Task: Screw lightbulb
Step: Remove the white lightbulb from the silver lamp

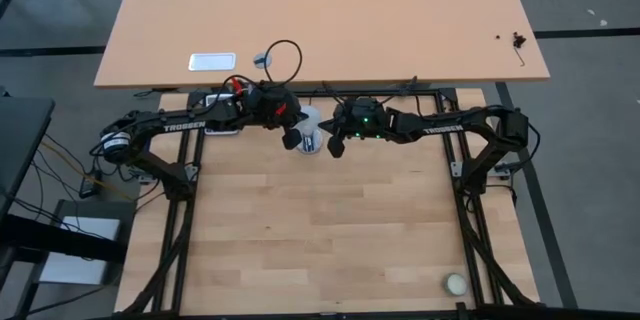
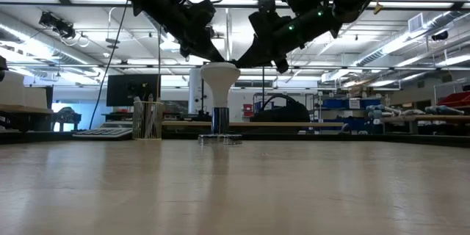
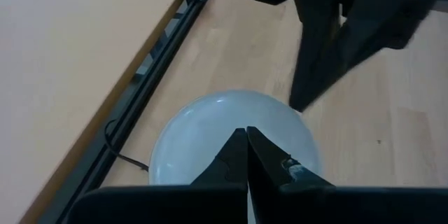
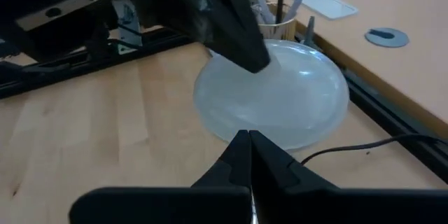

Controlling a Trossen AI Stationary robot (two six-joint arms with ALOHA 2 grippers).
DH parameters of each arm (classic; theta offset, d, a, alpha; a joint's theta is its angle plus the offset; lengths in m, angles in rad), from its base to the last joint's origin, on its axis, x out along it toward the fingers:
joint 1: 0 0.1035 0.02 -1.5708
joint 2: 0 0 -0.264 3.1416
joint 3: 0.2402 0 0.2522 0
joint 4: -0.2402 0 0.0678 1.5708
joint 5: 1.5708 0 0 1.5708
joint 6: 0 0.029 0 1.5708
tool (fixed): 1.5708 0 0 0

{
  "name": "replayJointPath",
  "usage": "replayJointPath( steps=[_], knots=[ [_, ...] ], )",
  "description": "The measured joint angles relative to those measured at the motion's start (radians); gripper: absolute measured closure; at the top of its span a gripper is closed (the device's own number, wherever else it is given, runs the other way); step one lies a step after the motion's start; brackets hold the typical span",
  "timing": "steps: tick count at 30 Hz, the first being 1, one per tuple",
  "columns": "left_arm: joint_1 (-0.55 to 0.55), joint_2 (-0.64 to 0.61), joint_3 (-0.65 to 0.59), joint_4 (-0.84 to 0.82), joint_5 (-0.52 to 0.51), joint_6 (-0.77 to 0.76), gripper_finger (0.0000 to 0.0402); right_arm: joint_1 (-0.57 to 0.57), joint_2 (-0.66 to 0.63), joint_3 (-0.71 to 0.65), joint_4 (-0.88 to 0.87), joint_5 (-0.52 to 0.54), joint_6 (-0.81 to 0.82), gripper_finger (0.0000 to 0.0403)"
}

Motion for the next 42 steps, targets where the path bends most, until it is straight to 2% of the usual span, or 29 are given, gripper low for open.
replayJointPath(
  steps=[9, 12, 14, 18, 24, 34, 42],
  knots=[
    [-0.003, 0.0, 0.0, 0.0, 0.01, -0.002, 0.0401, -0.065, 0.0, 0.0, -0.007, 0.098, 0.018, 0.0396],
    [-0.002, 0.0, 0.0, 0.0, 0.01, -0.002, 0.0402, -0.086, -0.001, 0.0, -0.008, 0.098, 0.022, 0.0395],
    [-0.002, 0.0, 0.0, 0.0, 0.01, -0.004, 0.0402, -0.09, -0.004, 0.0, -0.002, 0.043, 0.014, 0.0395],
    [-0.002, -0.001, 0.0, 0.008, 0.009, -0.005, 0.0401, -0.046, -0.007, 0.0, 0.007, -0.049, 0.0, 0.0395],
    [-0.003, -0.031, -0.005, 0.003, 0.007, -0.009, 0.0401, 0.019, -0.007, 0.0, 0.024, 0.007, -0.012, 0.0394],
    [0.006, -0.04, -0.004, 0.001, -0.044, -0.01, 0.0401, 0.089, 0.0, 0.0, 0.048, -0.005, -0.009, 0.0394],
    [0.006, -0.01, 0.003, -0.004, -0.049, -0.012, 0.0402, 0.058, 0.03, 0.001, 0.036, 0.011, 0.014, 0.0394]
  ],
)
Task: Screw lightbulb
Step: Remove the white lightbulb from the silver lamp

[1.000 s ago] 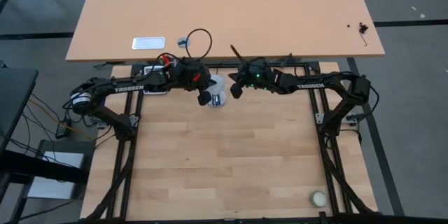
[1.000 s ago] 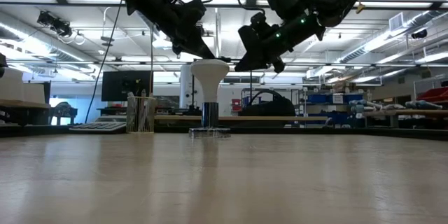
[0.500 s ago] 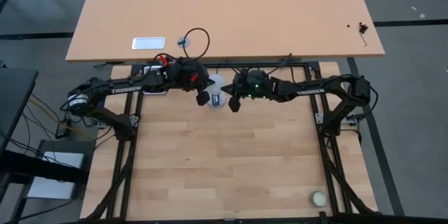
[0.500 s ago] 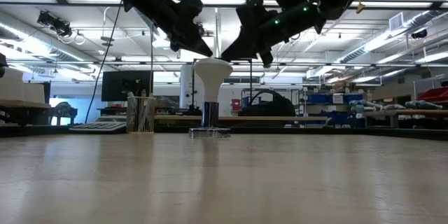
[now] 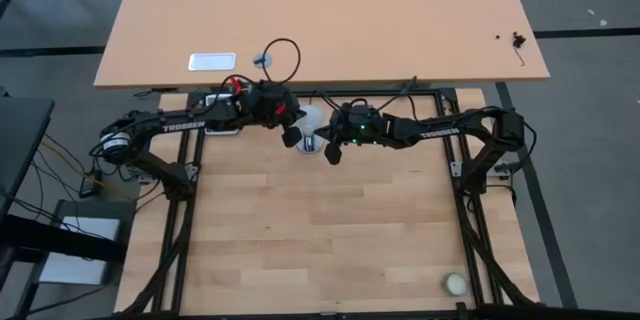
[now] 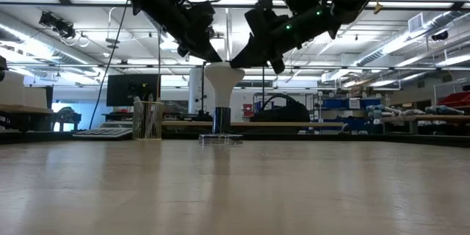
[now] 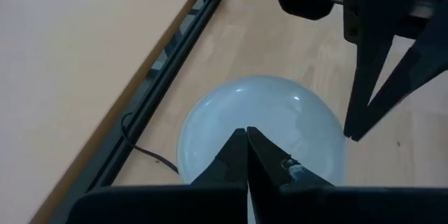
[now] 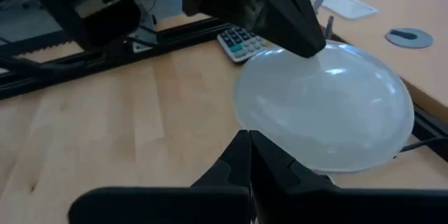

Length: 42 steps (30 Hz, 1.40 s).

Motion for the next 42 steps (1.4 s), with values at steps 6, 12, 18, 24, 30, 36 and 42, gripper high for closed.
replayJointPath(
  steps=[6, 12, 18, 24, 30, 36, 42],
  knots=[
    [0.001, -0.001, 0.0, -0.018, -0.011, 0.0, 0.0402, -0.022, 0.005, 0.0, 0.003, 0.024, 0.011, 0.0394],
    [0.0, -0.001, 0.0, -0.041, -0.016, -0.004, 0.0402, -0.069, 0.0, -0.001, 0.005, 0.031, 0.031, 0.0394],
    [-0.019, 0.0, 0.001, -0.045, 0.028, -0.023, 0.0402, -0.126, -0.001, -0.001, 0.021, 0.075, 0.049, 0.0394],
    [-0.034, -0.01, -0.001, -0.037, 0.015, -0.021, 0.0402, -0.152, -0.017, -0.001, 0.012, 0.025, 0.056, 0.0394],
    [-0.03, -0.029, -0.006, -0.018, 0.009, -0.017, 0.0402, -0.079, -0.053, -0.001, 0.014, -0.01, 0.02, 0.0394],
    [-0.02, -0.026, -0.006, -0.003, 0.005, -0.022, 0.0402, 0.008, -0.046, -0.001, -0.003, -0.042, 0.001, 0.0394],
    [-0.017, -0.027, -0.006, 0.063, 0.005, -0.029, 0.0402, 0.039, -0.046, -0.001, -0.002, 0.008, -0.024, 0.0394]
  ],
)
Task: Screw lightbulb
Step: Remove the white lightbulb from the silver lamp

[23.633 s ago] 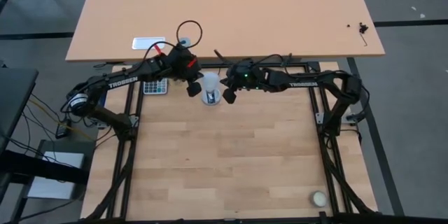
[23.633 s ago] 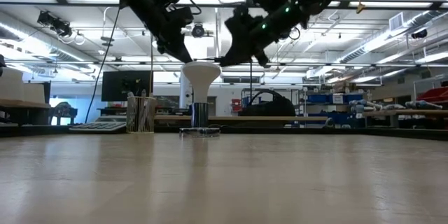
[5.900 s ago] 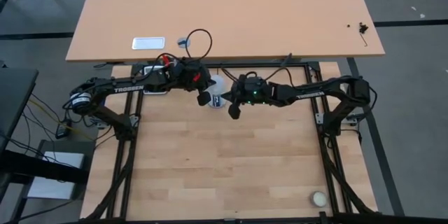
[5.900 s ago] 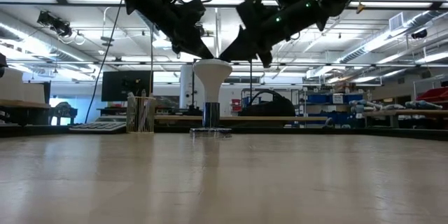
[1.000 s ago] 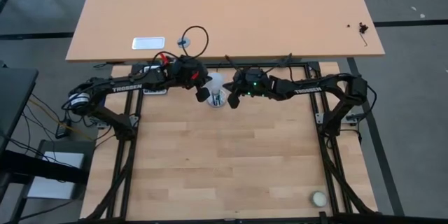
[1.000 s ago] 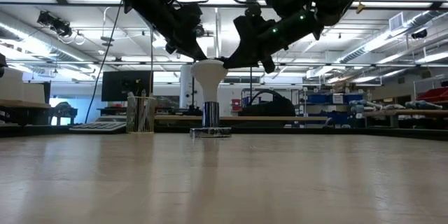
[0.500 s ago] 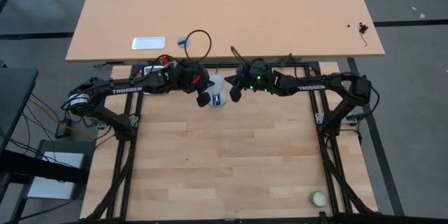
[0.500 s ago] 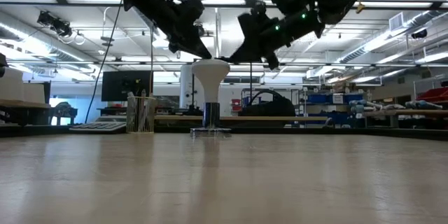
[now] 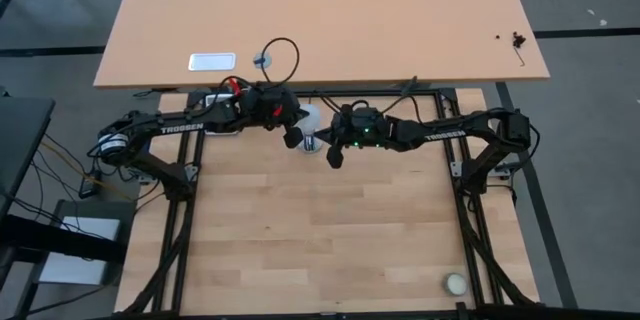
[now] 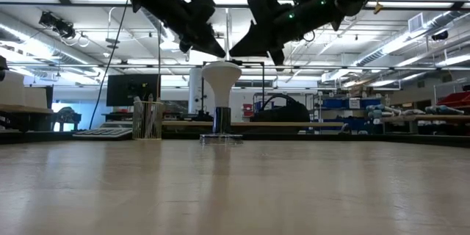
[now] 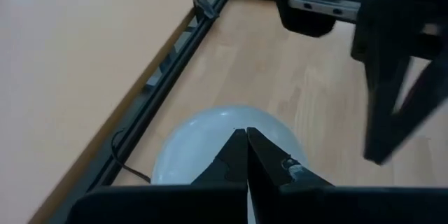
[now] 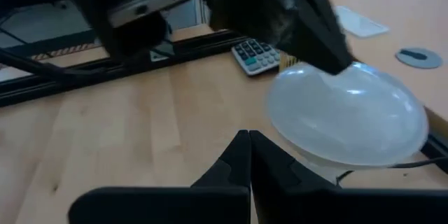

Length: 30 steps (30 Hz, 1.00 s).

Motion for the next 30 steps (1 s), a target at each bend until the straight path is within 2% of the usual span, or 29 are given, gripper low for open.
replayJointPath(
  steps=[12, 23, 30],
  knots=[
    [0.051, -0.001, 0.002, -0.084, -0.002, -0.001, 0.0402, -0.048, 0.084, 0.0, 0.023, 0.009, 0.024, 0.0394],
    [0.049, -0.004, 0.005, -0.121, -0.004, 0.004, 0.0402, -0.076, 0.079, 0.0, 0.05, 0.029, 0.059, 0.0394],
    [0.034, -0.005, 0.006, -0.122, 0.026, 0.005, 0.0402, -0.123, 0.078, 0.0, 0.031, 0.114, 0.101, 0.0394]
  ],
)
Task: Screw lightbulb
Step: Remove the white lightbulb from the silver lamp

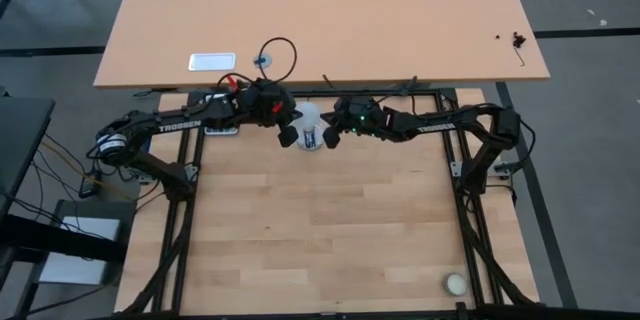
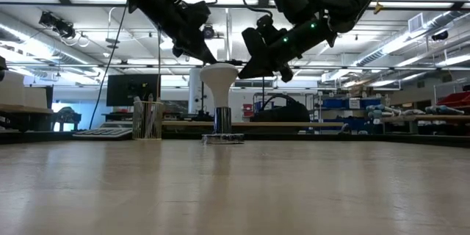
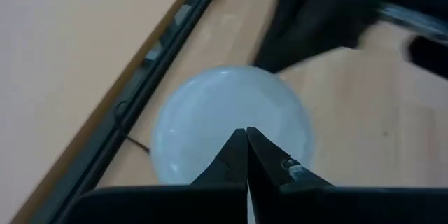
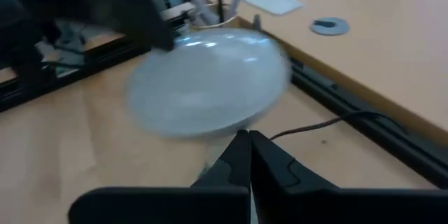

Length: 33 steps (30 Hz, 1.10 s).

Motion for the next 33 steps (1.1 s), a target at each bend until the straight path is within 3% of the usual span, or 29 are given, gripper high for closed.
replayJointPath(
  steps=[6, 13, 18, 33],
  knots=[
    [-0.008, 0.001, 0.0, 0.013, 0.002, 0.001, 0.0402, -0.029, -0.031, 0.0, -0.021, 0.0, -0.004, 0.0394],
    [-0.008, 0.003, -0.004, 0.078, -0.003, -0.002, 0.0402, 0.031, -0.098, 0.001, -0.05, -0.056, -0.07, 0.0394],
    [-0.006, 0.003, -0.004, 0.115, -0.005, -0.021, 0.0402, 0.076, -0.085, 0.002, -0.044, -0.127, -0.074, 0.0394],
    [0.015, 0.02, -0.002, 0.074, -0.006, -0.019, 0.0402, 0.049, -0.044, 0.001, -0.053, -0.116, -0.055, 0.0394]
  ],
)
